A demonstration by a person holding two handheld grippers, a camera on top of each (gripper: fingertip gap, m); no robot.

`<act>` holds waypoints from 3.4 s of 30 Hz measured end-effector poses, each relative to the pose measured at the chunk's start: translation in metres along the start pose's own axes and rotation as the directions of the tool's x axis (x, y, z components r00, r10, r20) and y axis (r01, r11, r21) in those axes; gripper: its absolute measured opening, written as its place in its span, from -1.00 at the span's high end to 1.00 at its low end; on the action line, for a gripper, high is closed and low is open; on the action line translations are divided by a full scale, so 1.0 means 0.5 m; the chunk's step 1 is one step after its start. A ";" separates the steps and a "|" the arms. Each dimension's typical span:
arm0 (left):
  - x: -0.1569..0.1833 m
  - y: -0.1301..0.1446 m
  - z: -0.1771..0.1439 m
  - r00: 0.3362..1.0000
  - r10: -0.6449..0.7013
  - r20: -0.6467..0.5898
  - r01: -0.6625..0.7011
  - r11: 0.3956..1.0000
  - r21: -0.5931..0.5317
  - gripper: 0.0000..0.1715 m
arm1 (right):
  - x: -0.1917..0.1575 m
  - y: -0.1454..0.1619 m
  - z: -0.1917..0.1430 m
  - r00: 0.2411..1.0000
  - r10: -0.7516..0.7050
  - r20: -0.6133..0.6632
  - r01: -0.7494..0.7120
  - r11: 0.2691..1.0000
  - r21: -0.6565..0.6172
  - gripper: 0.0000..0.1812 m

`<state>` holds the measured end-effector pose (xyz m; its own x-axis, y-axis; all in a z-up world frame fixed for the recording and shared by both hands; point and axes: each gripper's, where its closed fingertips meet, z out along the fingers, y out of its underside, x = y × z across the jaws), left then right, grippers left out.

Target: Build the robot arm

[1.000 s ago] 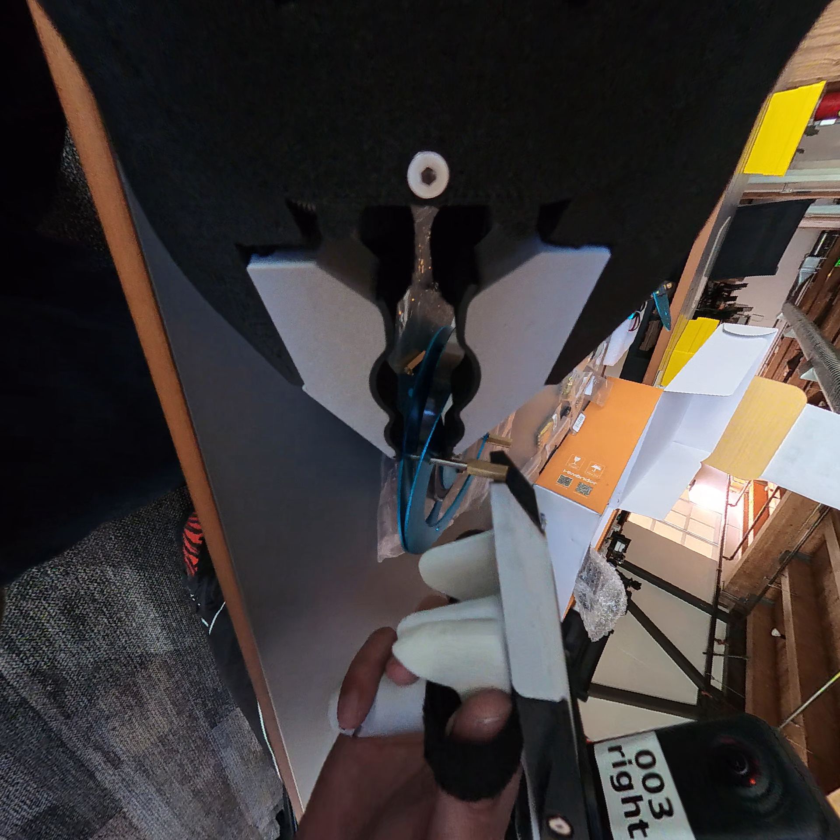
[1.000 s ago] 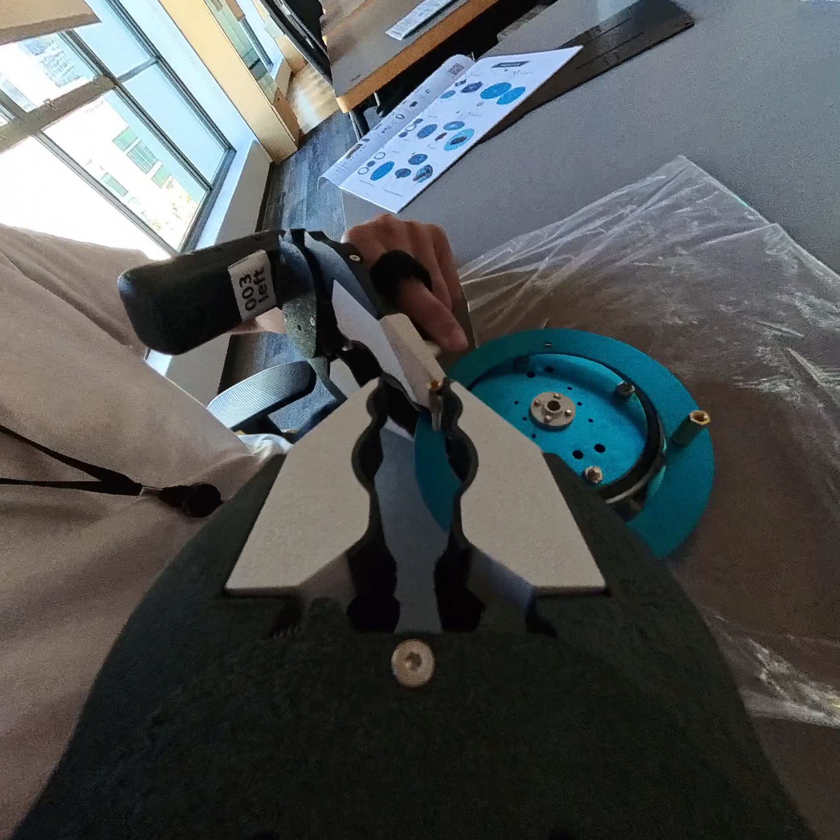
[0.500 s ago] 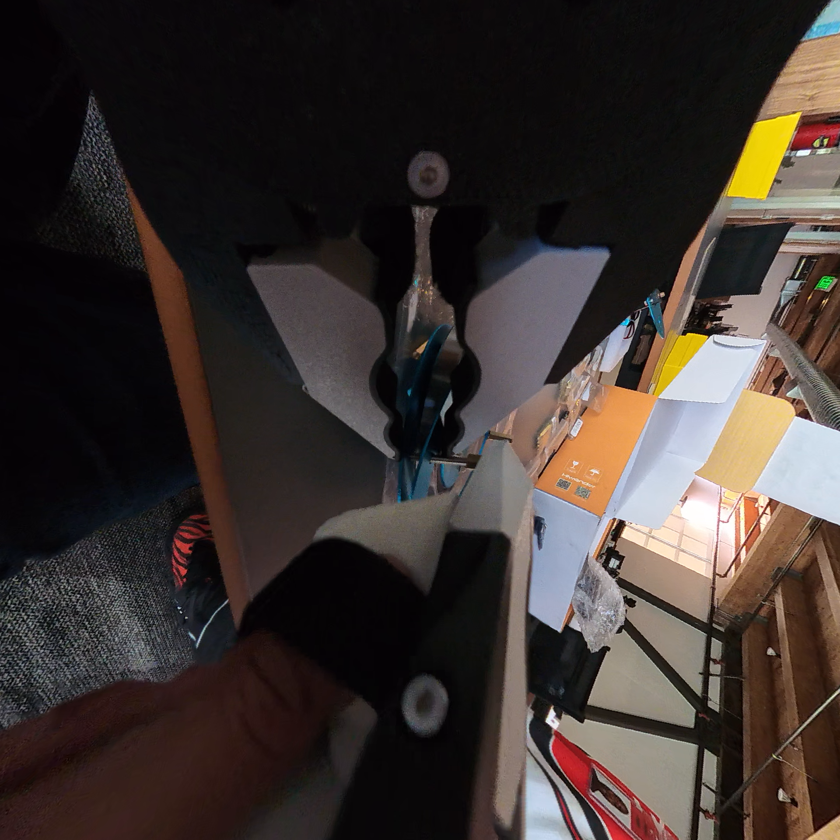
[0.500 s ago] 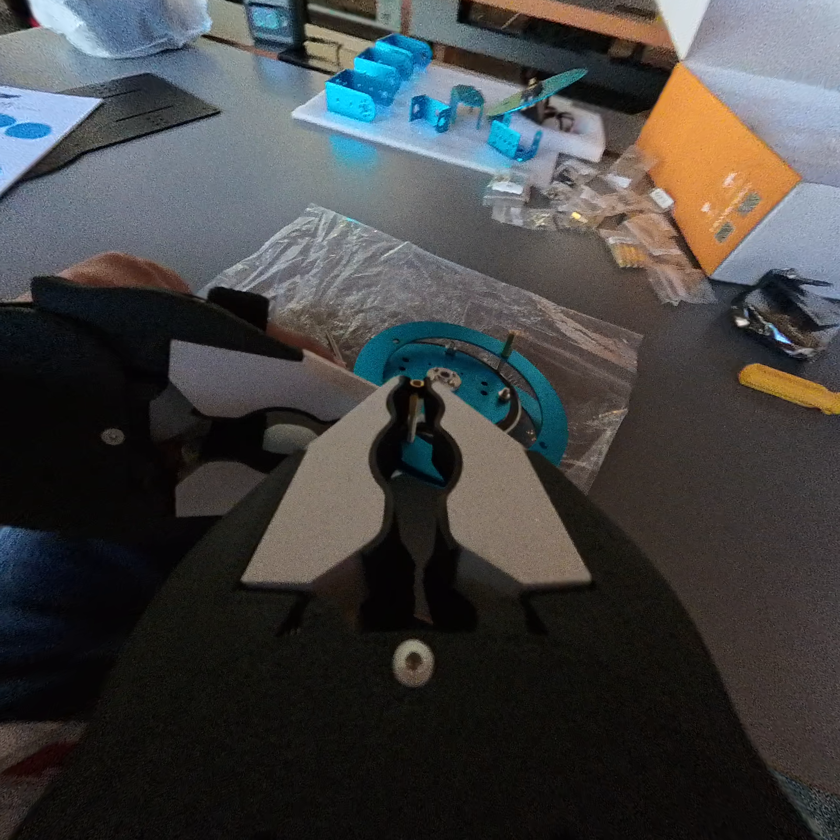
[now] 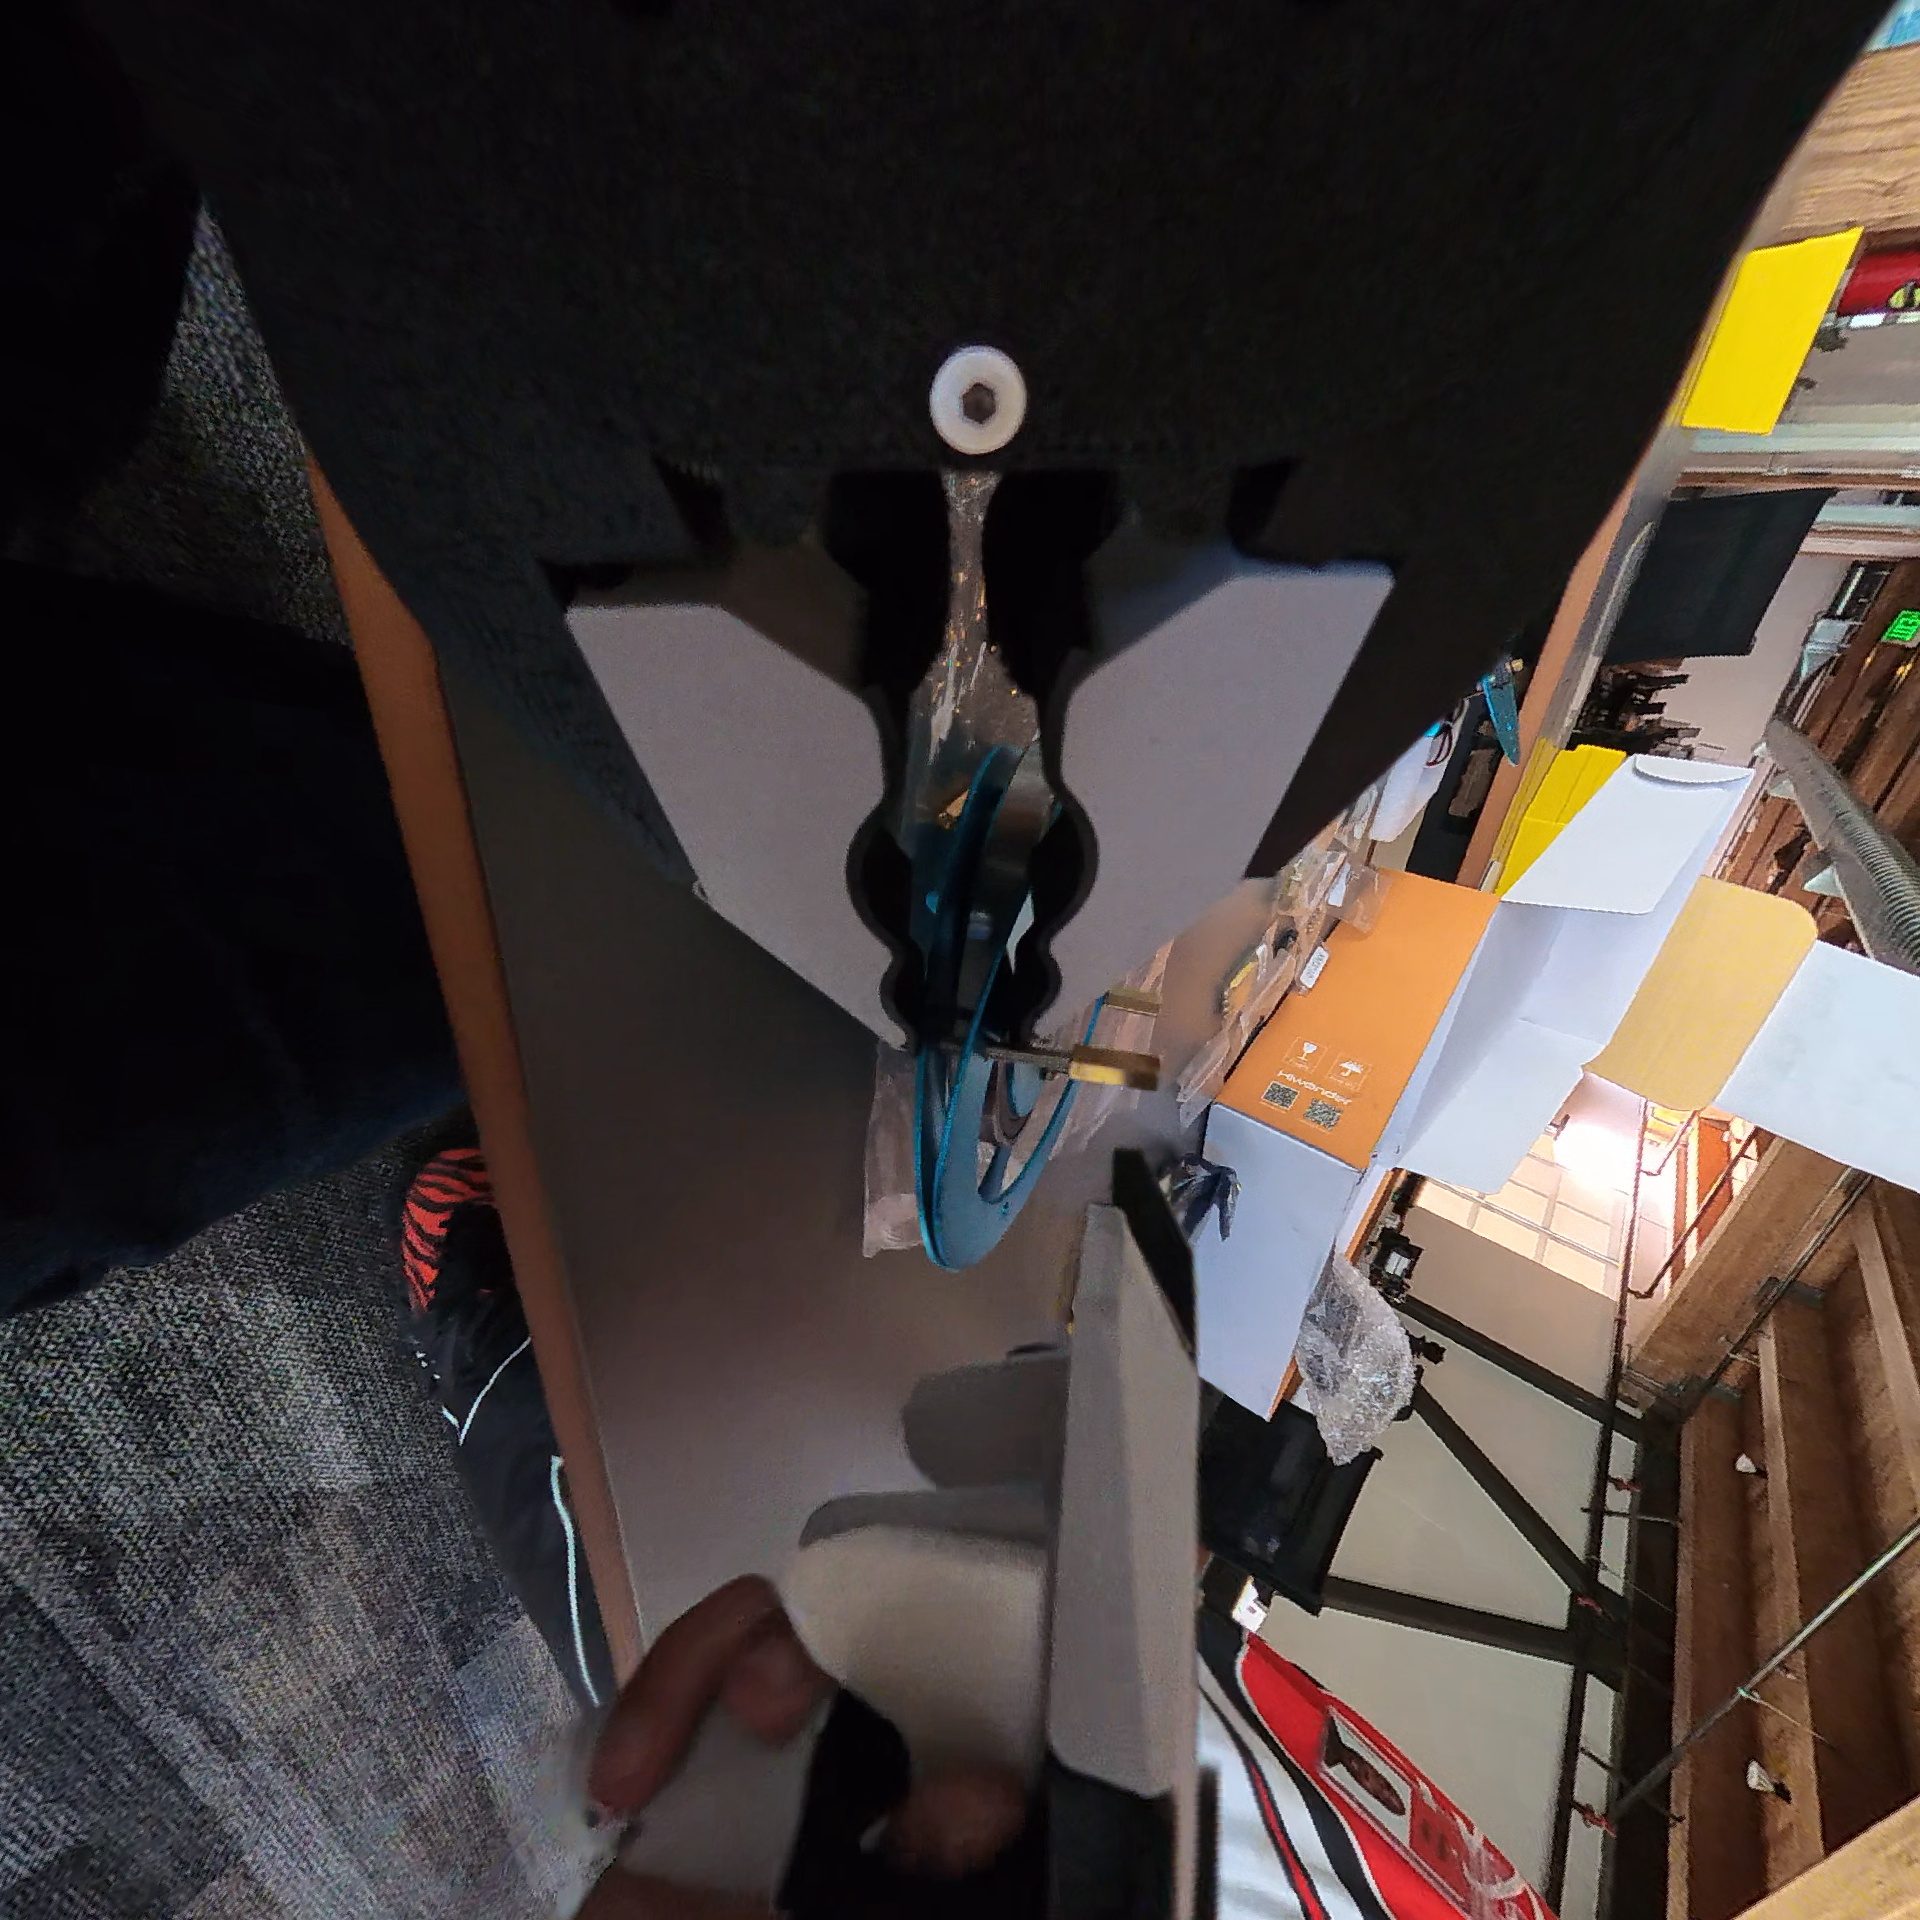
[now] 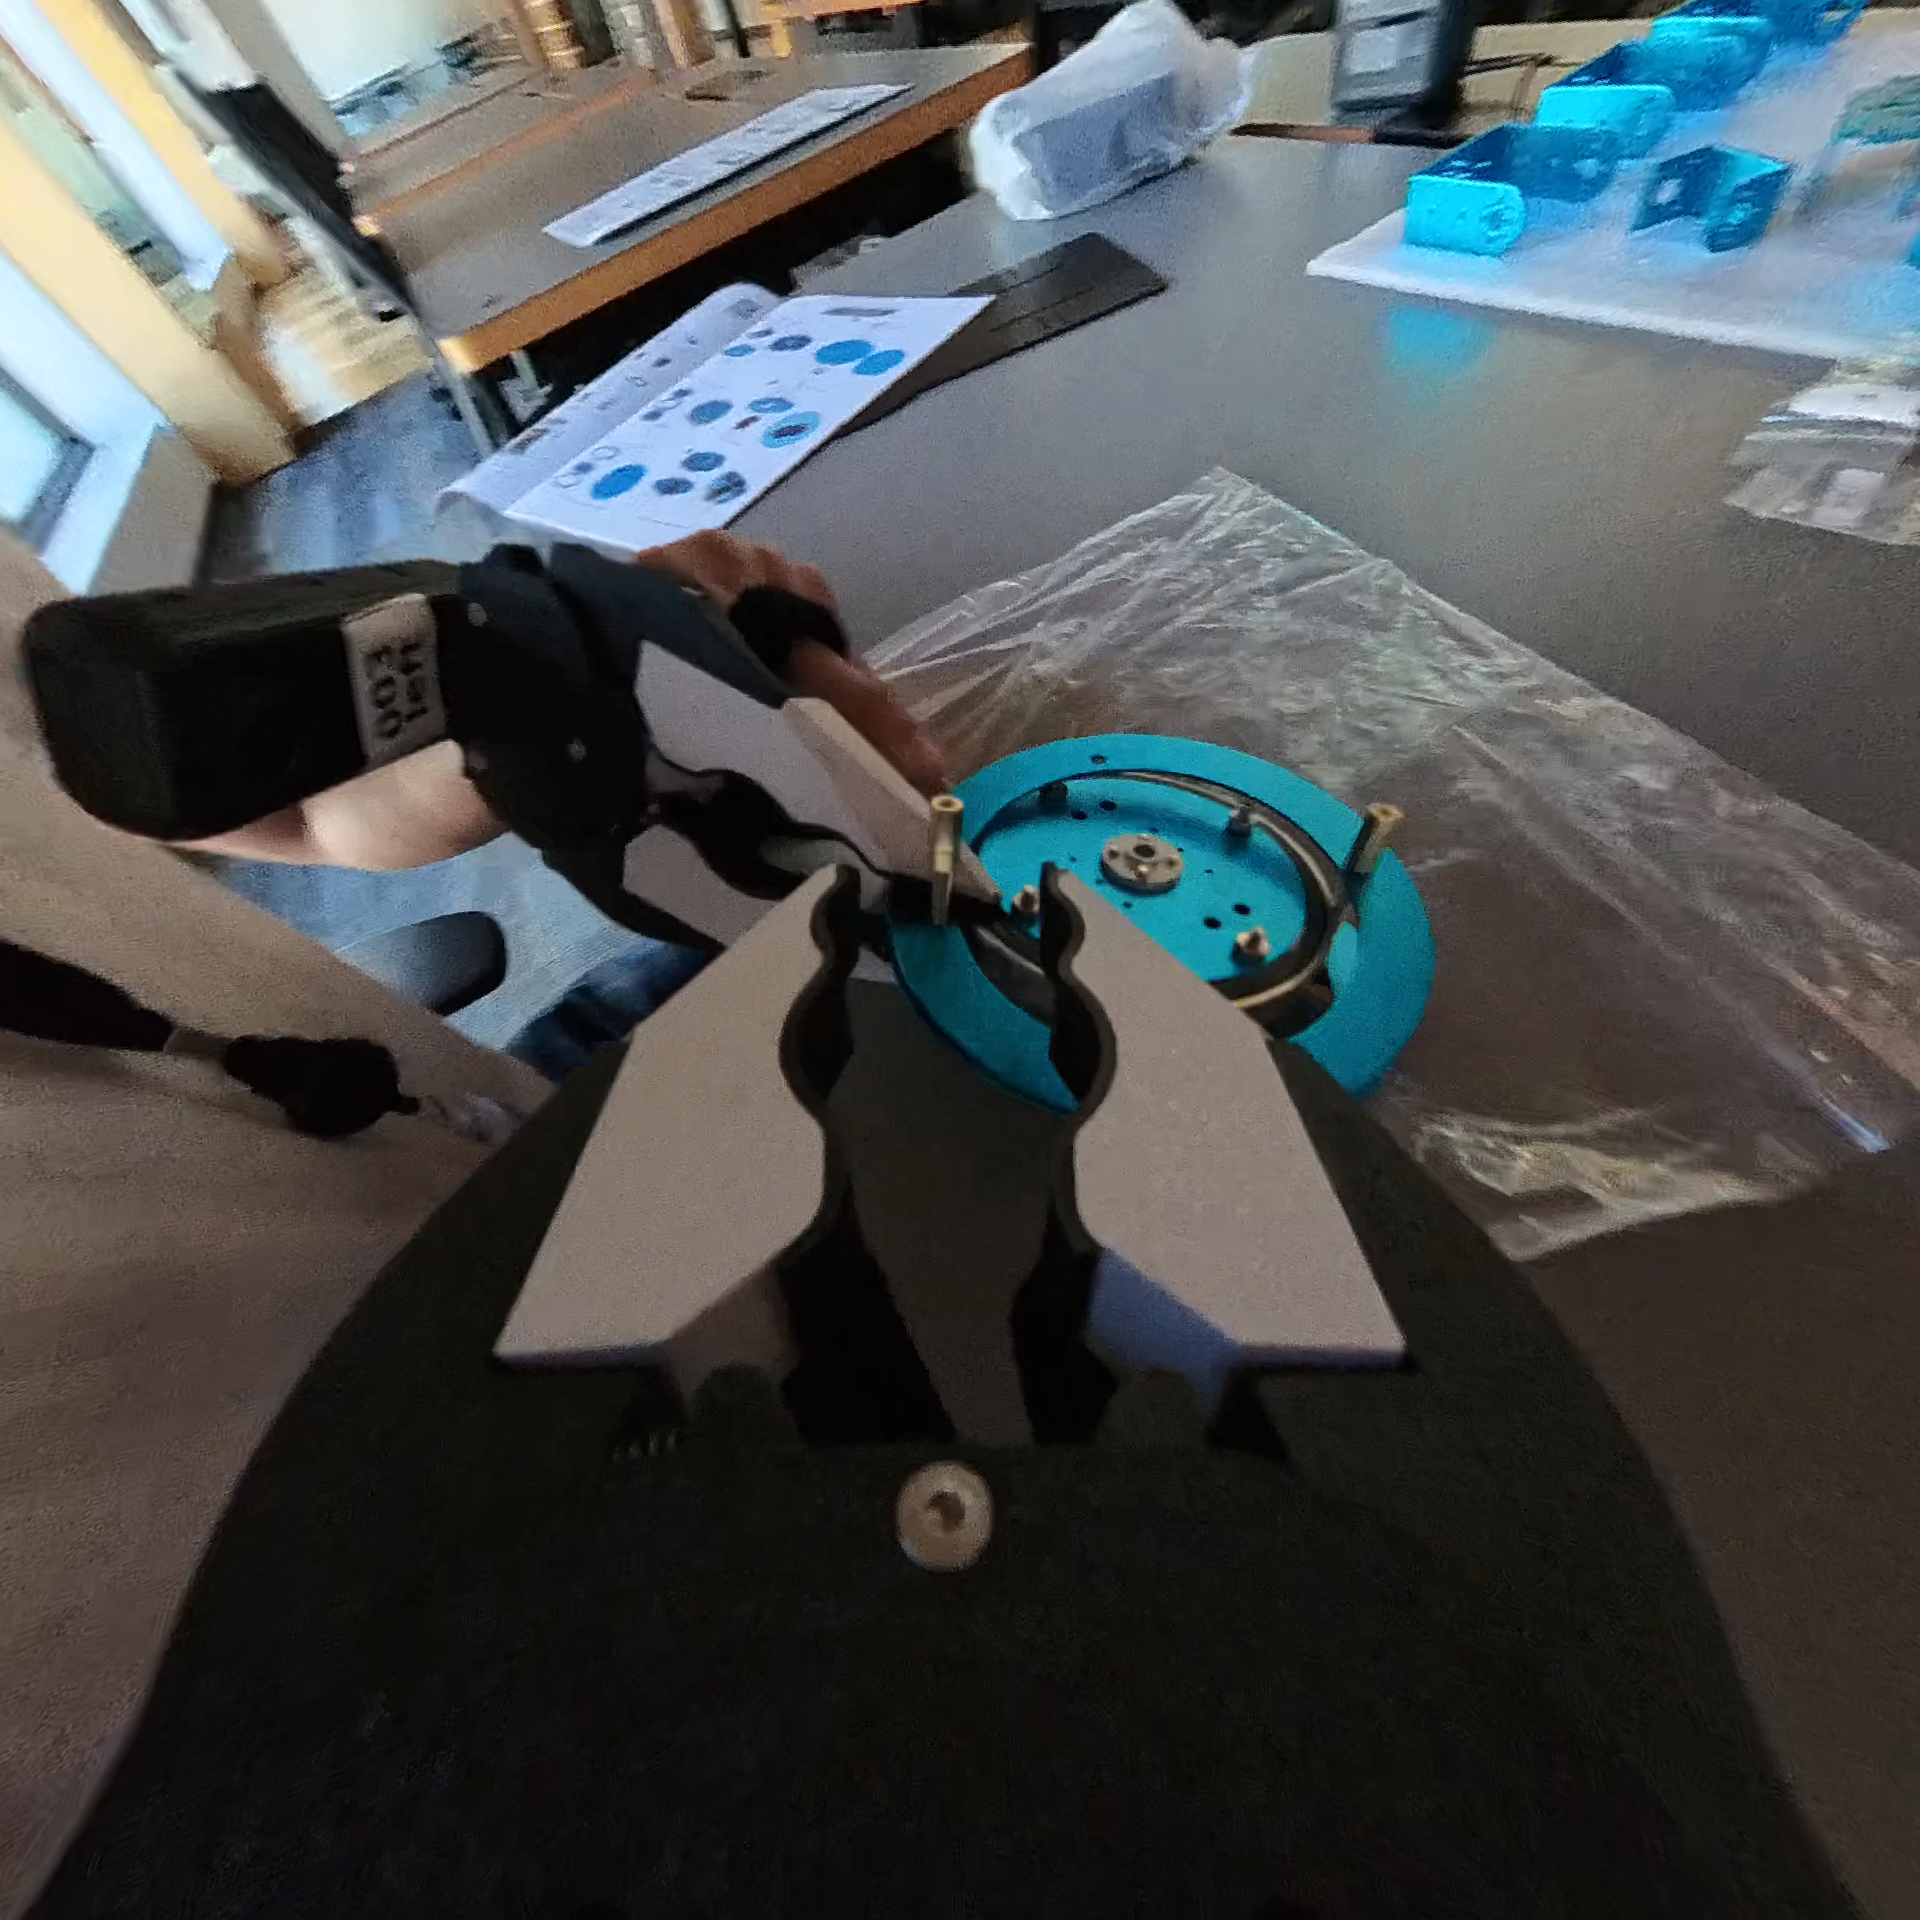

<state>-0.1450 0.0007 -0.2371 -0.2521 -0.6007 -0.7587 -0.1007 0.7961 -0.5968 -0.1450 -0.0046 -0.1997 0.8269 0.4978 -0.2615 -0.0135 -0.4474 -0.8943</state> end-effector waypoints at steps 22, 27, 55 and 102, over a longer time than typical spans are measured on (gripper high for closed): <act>0.015 -0.002 0.003 0.999 0.047 0.009 -0.047 0.999 -0.018 0.80 | 0.015 0.009 0.058 0.842 0.022 -0.539 0.006 0.999 0.050 0.95; 0.015 -0.006 0.001 0.999 0.039 0.005 -0.039 0.999 -0.004 0.81 | 0.014 0.004 0.051 0.775 0.039 -0.630 0.037 0.993 0.108 0.95; 0.016 -0.003 0.004 0.998 0.057 0.012 -0.057 0.998 -0.010 0.80 | 0.010 0.009 0.052 0.922 -0.024 -0.387 0.023 1.000 -0.008 0.94; -0.004 0.005 0.000 0.999 -0.019 0.043 0.019 1.000 0.013 0.81 | -0.064 -0.001 0.037 0.984 -0.133 -0.120 0.148 0.981 0.127 0.20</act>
<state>-0.1446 0.0038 -0.2369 -0.2081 -0.6186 -0.7577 -0.0932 0.7836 -0.6142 -0.1818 -0.0065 -0.1977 0.8830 0.4596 -0.0948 0.0377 -0.2710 -0.9618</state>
